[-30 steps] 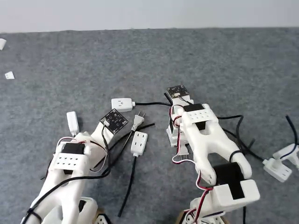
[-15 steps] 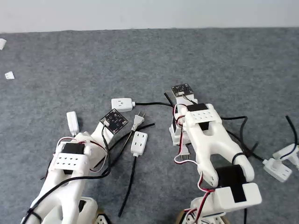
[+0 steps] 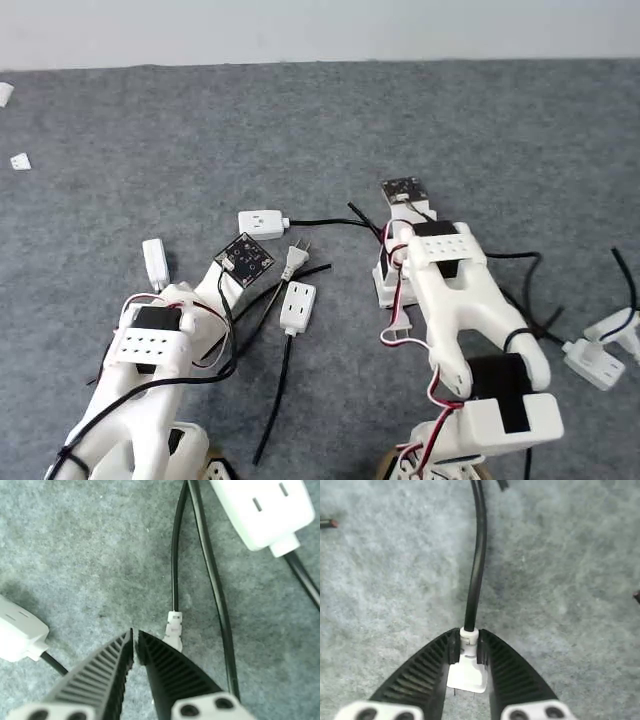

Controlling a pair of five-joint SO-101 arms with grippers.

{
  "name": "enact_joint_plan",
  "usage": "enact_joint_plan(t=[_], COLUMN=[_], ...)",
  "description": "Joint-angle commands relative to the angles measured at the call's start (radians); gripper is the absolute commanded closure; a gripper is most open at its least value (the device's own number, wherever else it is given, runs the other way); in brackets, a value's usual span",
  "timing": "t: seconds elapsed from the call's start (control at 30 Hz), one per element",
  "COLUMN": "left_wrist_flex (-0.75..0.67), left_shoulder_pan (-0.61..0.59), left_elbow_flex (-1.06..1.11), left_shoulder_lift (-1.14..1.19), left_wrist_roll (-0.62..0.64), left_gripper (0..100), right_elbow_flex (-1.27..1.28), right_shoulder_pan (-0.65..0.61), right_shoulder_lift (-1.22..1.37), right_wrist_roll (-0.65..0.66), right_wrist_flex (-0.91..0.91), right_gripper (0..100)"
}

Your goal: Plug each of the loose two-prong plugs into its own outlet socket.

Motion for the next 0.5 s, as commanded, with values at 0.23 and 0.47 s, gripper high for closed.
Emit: enact_joint_plan(t=[0.23,0.47], left_wrist_flex=[-0.04,0.071], left_shoulder_pan=[0.003,-0.006], left_elbow_flex=[-0.042,-0.305], left_shoulder_lift=[0.02,0.382], left_wrist_roll=[0.069,0.081], left_gripper=[99,99], right_elbow_flex=[-0.186,-0.405], right_shoulder_pan=[-0.082,-0.291], right_shoulder_lift=[-0.415,-0.544], right_wrist_roll=[0.018,0.074], right_wrist_flex=[0.292,0.484], right_gripper=[99.1,99.1])
